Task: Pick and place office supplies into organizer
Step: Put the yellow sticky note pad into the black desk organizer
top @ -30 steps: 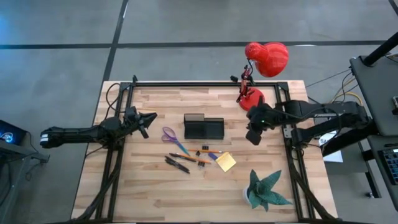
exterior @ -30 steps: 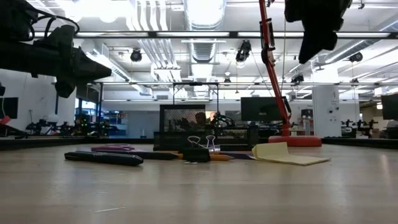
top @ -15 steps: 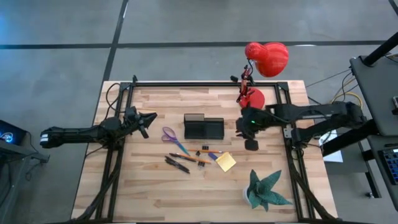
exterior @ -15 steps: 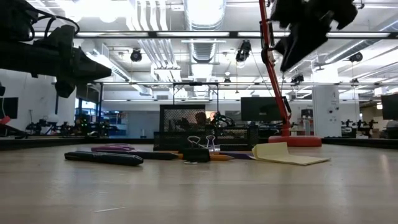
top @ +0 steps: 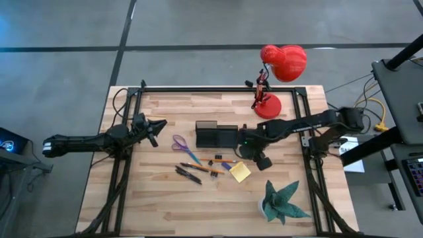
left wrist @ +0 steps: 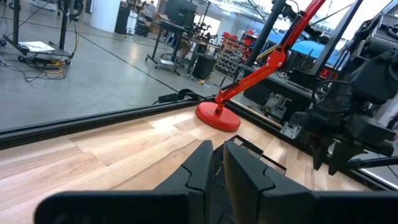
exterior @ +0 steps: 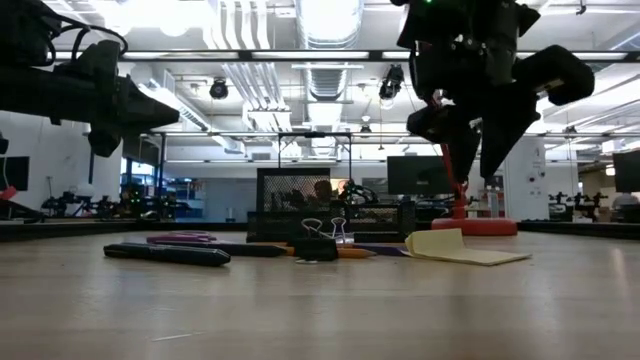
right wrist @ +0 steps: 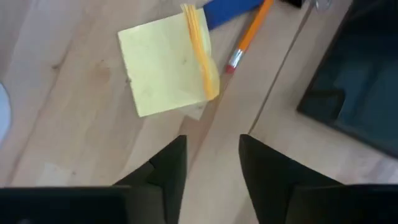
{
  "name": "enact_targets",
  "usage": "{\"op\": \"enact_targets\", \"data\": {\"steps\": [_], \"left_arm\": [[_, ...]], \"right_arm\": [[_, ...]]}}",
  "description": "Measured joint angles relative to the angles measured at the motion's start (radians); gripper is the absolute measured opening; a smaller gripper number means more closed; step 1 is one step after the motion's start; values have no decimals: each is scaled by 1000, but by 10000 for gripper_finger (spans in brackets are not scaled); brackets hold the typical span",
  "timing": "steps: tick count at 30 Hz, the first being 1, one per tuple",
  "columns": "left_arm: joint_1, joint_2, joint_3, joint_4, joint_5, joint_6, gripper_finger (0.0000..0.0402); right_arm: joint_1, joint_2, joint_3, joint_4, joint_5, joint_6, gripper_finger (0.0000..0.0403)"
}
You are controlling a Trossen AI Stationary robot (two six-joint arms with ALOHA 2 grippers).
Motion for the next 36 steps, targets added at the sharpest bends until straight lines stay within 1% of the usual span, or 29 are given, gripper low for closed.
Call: {"op": "enact_targets", "data": {"steps": [5,8,12,14,17,22,26,31,36], "left_arm": [[0,0,0,0,0,0,25],[0,0,0,0,0,0,25],[0,0,0,0,0,0,25],[0,2,0,0,0,0,25],[0,3,0,0,0,0,25],[0,4,0,0,0,0,25],[0,4,0,0,0,0,25],[0,5,0,0,0,0,25],[0,5,0,0,0,0,25]], "right_arm": [[4,13,-6,27,3,-7,174],[18,32,-12,58,2,-30,181],[50,94,-12,75,1,-54,185],[62,128,-8,75,1,-51,185],[65,156,-4,108,2,-5,181],[64,159,-5,183,11,45,173],[66,164,-5,225,11,50,171],[66,207,-8,235,10,72,170],[66,244,-8,233,10,77,162]]}}
